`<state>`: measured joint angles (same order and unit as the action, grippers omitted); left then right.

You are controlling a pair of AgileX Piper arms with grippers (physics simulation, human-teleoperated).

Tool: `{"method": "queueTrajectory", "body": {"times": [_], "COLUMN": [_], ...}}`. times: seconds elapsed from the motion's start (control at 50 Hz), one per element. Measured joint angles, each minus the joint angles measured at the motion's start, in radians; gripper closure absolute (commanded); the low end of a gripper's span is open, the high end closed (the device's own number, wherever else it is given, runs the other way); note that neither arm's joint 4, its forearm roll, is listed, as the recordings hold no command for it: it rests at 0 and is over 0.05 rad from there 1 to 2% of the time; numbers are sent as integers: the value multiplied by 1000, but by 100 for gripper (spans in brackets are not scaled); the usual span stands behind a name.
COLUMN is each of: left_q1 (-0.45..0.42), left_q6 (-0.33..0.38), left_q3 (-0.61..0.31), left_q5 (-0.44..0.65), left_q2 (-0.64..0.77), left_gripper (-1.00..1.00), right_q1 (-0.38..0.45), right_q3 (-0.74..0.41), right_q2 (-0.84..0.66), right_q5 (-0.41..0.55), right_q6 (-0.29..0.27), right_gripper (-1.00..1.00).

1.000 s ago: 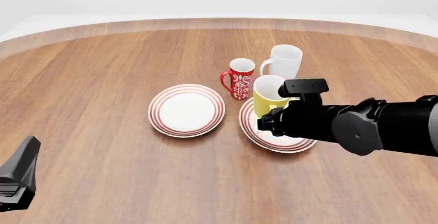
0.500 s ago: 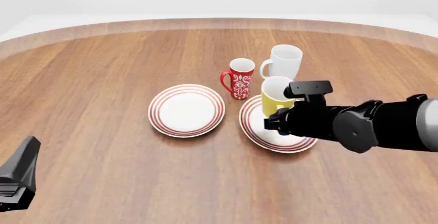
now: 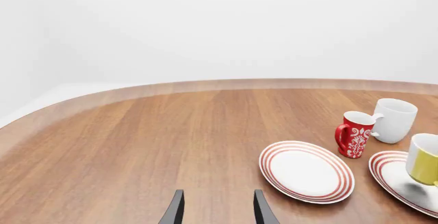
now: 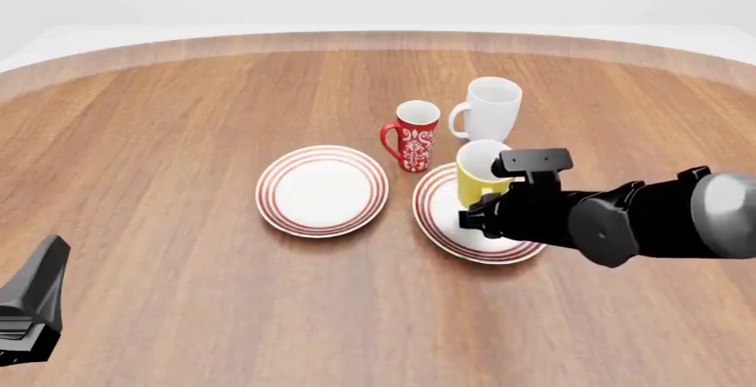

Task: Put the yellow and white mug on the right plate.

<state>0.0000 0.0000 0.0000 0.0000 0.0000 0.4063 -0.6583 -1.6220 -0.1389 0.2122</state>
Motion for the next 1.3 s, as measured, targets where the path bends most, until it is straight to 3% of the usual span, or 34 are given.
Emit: {"method": "queueTrajectory", "body": {"times": [0.18,0.2,0.72,1.3], "left_q1": [0,0,0,0], "left_q6": [0,0,0,0], "left_q3": [0,0,0,0], "left_q5": [0,0,0,0], "left_q2": [0,0,0,0], "left_gripper": [-100,-100,-100,-100], "right_q1": [-4,-4,-10,-17], "right_q3": [-2,-2,-6,46], "right_q2": [-17,-19,-28,99], "right_q5": [-10,-12,0,53], "right_q6": [2,2,8,-6], "right_gripper": [100,-100,-100,-100]}}
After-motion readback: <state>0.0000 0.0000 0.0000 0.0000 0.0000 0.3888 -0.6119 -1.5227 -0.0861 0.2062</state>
